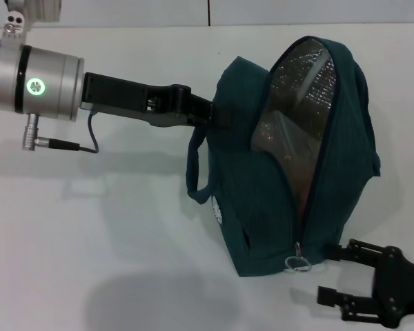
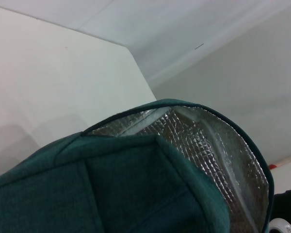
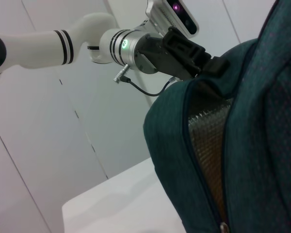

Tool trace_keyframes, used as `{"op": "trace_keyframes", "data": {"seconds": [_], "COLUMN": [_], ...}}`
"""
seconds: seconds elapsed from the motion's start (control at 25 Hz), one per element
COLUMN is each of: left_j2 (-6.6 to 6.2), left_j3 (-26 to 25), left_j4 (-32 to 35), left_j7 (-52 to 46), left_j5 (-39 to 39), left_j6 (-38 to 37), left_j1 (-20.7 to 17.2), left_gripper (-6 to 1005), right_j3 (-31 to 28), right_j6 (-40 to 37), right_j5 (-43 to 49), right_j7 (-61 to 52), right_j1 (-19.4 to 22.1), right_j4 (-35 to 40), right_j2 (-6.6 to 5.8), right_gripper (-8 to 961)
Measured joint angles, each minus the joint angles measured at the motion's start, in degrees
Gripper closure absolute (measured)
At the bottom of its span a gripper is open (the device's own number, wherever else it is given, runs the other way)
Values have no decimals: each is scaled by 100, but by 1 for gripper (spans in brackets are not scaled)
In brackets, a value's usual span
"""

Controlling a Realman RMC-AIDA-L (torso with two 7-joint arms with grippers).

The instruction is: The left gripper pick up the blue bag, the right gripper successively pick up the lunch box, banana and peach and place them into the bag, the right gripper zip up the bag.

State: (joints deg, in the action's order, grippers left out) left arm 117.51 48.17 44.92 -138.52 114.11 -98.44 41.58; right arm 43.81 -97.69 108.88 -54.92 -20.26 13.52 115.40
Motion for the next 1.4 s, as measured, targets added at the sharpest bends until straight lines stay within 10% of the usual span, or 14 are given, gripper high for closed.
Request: {"op": "trace_keyframes", "data": {"seconds": [0.8,1.4], "left_j2": [-1,0], "left_j3": [0,0], "left_j4": [-1,0], "left_j7": [41,54], "left_j5": [7,5], "left_j6": [0,-9], "left_j1": [2,26], "left_gripper": [954,952], "right_j3": [154,304], "right_j6": [412,737], "right_j5": [42,44], "right_j7": [-6,-178], "right_j1": [-577,-653], "right_j4": [-571,-597], "right_j2": [44,59], "right_gripper": [190,698]}}
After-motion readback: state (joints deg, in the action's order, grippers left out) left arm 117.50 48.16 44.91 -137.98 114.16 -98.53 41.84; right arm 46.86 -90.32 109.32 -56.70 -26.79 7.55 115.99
